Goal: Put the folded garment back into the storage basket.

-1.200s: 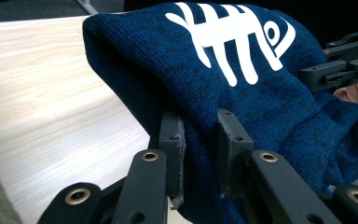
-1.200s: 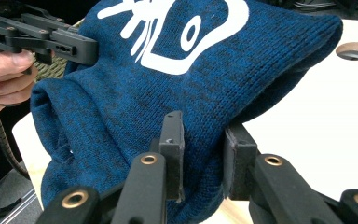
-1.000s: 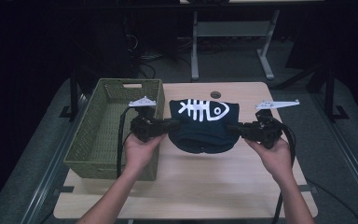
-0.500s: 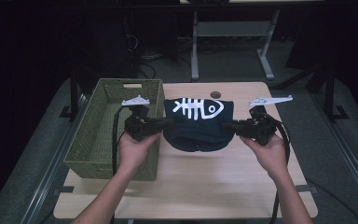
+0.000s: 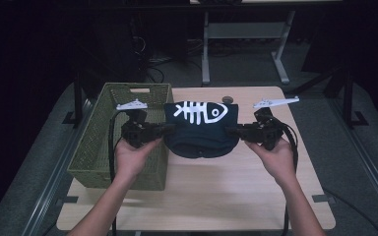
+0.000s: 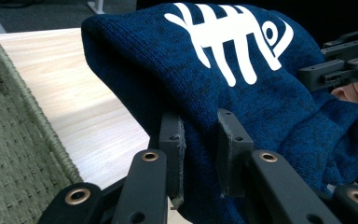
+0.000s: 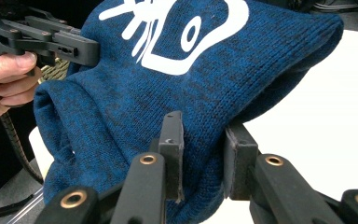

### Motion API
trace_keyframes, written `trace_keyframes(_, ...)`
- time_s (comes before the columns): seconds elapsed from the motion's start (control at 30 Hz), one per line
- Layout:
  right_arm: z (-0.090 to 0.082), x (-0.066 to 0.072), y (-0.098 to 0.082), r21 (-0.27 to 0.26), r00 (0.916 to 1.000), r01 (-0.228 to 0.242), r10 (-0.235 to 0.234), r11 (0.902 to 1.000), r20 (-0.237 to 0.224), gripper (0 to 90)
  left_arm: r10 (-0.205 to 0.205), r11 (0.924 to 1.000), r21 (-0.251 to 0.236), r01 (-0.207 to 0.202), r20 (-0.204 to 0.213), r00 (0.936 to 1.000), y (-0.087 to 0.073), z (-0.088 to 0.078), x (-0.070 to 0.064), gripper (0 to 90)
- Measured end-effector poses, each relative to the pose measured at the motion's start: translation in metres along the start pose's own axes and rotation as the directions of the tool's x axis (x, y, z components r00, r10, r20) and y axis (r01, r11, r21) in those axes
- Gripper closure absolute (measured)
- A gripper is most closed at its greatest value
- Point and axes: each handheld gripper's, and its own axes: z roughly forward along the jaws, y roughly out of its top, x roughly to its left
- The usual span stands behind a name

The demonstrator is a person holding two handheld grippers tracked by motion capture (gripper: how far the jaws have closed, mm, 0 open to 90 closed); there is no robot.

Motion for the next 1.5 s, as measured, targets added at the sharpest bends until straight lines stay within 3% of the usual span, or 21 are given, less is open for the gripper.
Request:
trace_keyframes(0.43,0.014,0.014,0.011,0.008,0.9998,0.015,-0.015,0.9999,-0.01,72.8,-0.018,0.9995,-0.027,0.017,-0.012,0.9998,-0.004,-0.021,0.01,74.8)
trace_keyframes(1.0,0.045,0.033,0.026,0.021,0.9987,0.036,-0.036,0.9991,-0.035,72.8,-0.045,0.9977,-0.054,0.042,-0.056,0.9974,-0.01,-0.05,0.029,74.8)
trace_keyframes(1.5,0.058,0.041,0.033,0.023,0.9976,0.048,-0.046,0.9986,-0.052,72.8,-0.057,0.9964,-0.067,0.052,-0.075,0.9956,-0.011,-0.062,0.038,74.9)
